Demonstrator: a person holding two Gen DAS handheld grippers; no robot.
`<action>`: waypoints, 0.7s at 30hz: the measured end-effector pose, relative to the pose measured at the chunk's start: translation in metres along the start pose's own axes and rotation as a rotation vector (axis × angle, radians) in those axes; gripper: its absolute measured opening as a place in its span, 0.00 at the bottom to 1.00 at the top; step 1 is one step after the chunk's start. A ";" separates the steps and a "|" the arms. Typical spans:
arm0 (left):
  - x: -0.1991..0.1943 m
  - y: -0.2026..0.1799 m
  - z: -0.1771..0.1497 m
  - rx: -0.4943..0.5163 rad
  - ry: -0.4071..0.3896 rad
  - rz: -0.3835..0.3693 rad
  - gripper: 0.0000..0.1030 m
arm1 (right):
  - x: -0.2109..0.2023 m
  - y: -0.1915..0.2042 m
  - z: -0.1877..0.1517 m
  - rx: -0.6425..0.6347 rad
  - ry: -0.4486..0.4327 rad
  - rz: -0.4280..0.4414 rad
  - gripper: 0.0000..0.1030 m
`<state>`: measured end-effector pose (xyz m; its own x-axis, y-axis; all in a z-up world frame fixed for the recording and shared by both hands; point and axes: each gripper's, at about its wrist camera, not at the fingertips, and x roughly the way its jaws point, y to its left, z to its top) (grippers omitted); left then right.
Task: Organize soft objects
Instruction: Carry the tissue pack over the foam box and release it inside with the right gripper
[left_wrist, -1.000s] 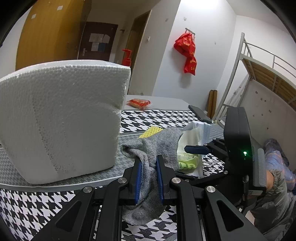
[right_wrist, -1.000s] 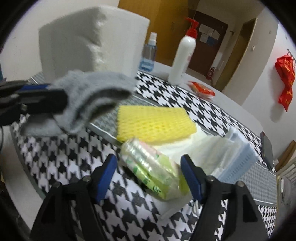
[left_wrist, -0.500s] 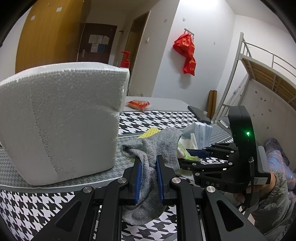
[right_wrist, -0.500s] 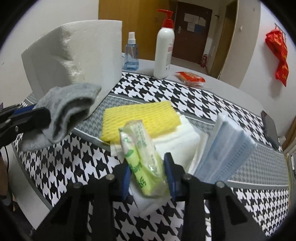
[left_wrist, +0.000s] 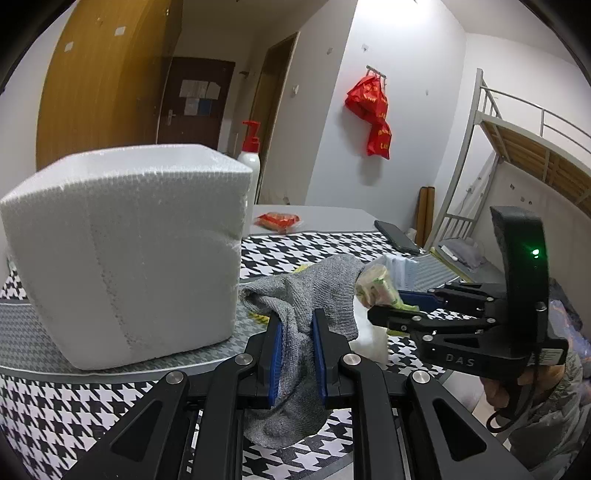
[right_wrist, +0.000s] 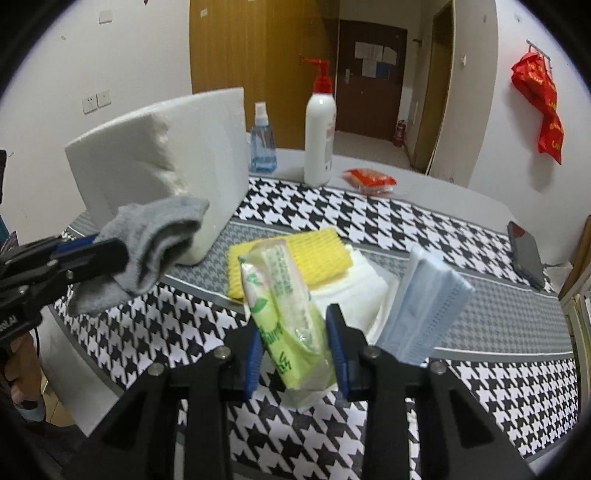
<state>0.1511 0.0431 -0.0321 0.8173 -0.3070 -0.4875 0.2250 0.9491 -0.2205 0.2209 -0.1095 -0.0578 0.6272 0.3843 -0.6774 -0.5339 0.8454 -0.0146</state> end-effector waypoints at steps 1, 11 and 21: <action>-0.002 -0.001 0.000 0.005 -0.005 0.002 0.15 | -0.005 0.002 0.000 -0.002 -0.012 0.000 0.36; -0.023 -0.014 0.008 0.049 -0.050 0.023 0.15 | -0.036 0.009 0.003 0.005 -0.080 -0.011 0.36; -0.049 -0.019 0.026 0.075 -0.102 0.060 0.15 | -0.070 0.015 0.015 0.012 -0.182 -0.008 0.36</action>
<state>0.1208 0.0421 0.0183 0.8792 -0.2441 -0.4092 0.2095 0.9694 -0.1280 0.1777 -0.1181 0.0007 0.7245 0.4373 -0.5328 -0.5221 0.8528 -0.0101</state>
